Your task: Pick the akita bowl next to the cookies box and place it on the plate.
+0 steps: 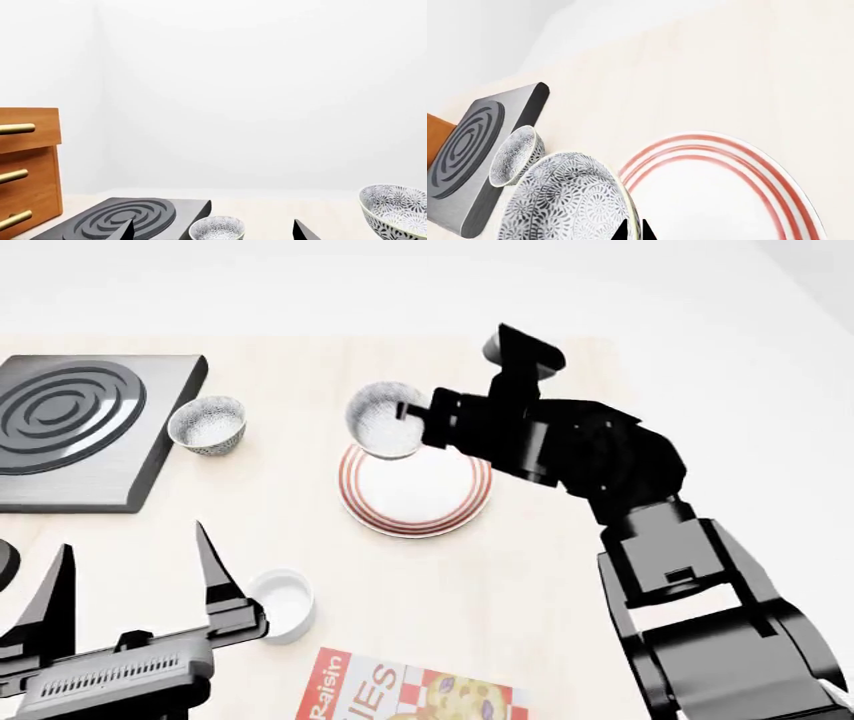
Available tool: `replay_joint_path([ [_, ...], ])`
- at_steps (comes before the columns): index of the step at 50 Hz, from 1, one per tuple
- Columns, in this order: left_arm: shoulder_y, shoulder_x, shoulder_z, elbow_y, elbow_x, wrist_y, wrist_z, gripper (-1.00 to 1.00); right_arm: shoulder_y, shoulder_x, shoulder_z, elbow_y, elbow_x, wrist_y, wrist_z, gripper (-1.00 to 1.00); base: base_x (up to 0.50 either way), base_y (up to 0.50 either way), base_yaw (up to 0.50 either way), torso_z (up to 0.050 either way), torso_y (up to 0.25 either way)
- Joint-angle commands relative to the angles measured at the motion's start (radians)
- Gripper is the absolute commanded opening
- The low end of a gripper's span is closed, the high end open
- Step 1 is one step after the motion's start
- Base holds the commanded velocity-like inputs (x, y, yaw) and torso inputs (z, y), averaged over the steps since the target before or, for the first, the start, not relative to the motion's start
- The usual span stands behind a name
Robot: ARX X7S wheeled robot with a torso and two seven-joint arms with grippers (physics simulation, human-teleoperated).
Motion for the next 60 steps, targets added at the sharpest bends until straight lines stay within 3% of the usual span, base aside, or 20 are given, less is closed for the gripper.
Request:
replay_joint_path([
  [1,-0.002,0.017,-0.015,-0.012,0.027,0.001,0.009,1.0,0.012,-0.017,-0.015,0.05,-0.033,-0.061,-0.042,-1.0,0.0,0.0,0.0,0.0,0.0],
  [22,-0.004,0.014,-0.008,-0.014,0.021,0.0,0.008,1.0,0.003,-0.017,-0.08,0.053,-0.044,-0.089,-0.034,-1.0,0.0,0.0,0.0,0.0,0.0],
  [32,-0.005,0.012,-0.006,-0.018,0.019,0.002,0.007,1.0,0.02,-0.038,-0.125,0.165,-0.04,-0.136,-0.078,-1.0,0.0,0.0,0.0,0.0,0.0],
  [50,-0.002,0.011,0.001,-0.023,0.022,0.01,0.003,1.0,0.045,-0.041,-0.327,0.289,0.114,-0.247,-0.083,-1.0,0.0,0.0,0.0,0.0,0.001],
  [60,-0.002,0.01,0.005,-0.026,0.024,0.01,0.001,1.0,0.007,-0.015,-0.377,0.167,0.15,-0.217,-0.077,-1.0,0.0,0.0,0.0,0.0,0.0],
])
